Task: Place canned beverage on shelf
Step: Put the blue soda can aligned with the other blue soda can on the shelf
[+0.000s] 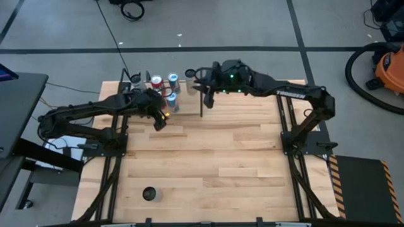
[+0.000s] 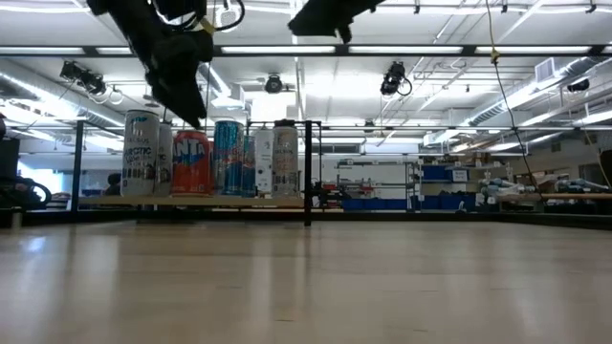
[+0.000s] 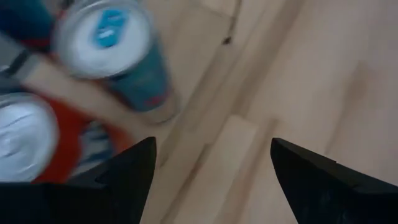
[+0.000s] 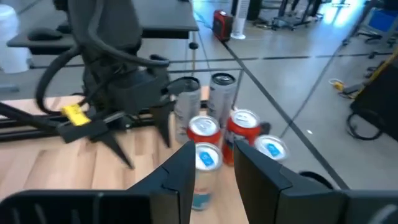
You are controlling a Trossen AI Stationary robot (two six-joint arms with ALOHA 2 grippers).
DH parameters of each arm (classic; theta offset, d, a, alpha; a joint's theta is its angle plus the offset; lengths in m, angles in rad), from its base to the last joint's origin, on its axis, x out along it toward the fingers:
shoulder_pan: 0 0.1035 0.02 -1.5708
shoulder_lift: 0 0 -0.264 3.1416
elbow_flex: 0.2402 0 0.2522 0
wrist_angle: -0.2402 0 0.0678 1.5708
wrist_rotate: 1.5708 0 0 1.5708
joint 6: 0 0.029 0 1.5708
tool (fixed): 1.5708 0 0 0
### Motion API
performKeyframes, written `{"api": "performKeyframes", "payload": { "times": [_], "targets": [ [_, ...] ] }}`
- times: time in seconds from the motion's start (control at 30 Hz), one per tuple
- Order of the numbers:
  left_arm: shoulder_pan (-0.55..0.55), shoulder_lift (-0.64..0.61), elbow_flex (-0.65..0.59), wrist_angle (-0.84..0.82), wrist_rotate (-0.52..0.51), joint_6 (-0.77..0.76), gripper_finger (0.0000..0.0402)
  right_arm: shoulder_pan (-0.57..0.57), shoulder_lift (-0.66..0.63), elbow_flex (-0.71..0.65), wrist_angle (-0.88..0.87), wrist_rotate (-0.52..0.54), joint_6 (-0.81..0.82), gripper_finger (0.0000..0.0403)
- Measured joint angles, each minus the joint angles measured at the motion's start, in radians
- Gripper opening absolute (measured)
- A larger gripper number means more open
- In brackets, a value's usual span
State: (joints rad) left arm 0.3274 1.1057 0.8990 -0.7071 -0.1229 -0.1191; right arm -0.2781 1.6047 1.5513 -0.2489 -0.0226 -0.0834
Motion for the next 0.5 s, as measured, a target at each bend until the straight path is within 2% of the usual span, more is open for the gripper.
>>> {"api": "performKeyframes", "payload": {
  "times": [0.1,0.5],
  "targets": [
    [-0.008,0.001,-0.036,0.058,0.06,0.0,0.0315,-0.02,-0.019,0.0,-0.027,0.014,-0.001,0.0117],
    [0.009,0.074,-0.072,0.199,0.078,0.027,0.0315,-0.066,-0.021,0.0,-0.115,0.016,0.011,0.0117]
  ]
}}
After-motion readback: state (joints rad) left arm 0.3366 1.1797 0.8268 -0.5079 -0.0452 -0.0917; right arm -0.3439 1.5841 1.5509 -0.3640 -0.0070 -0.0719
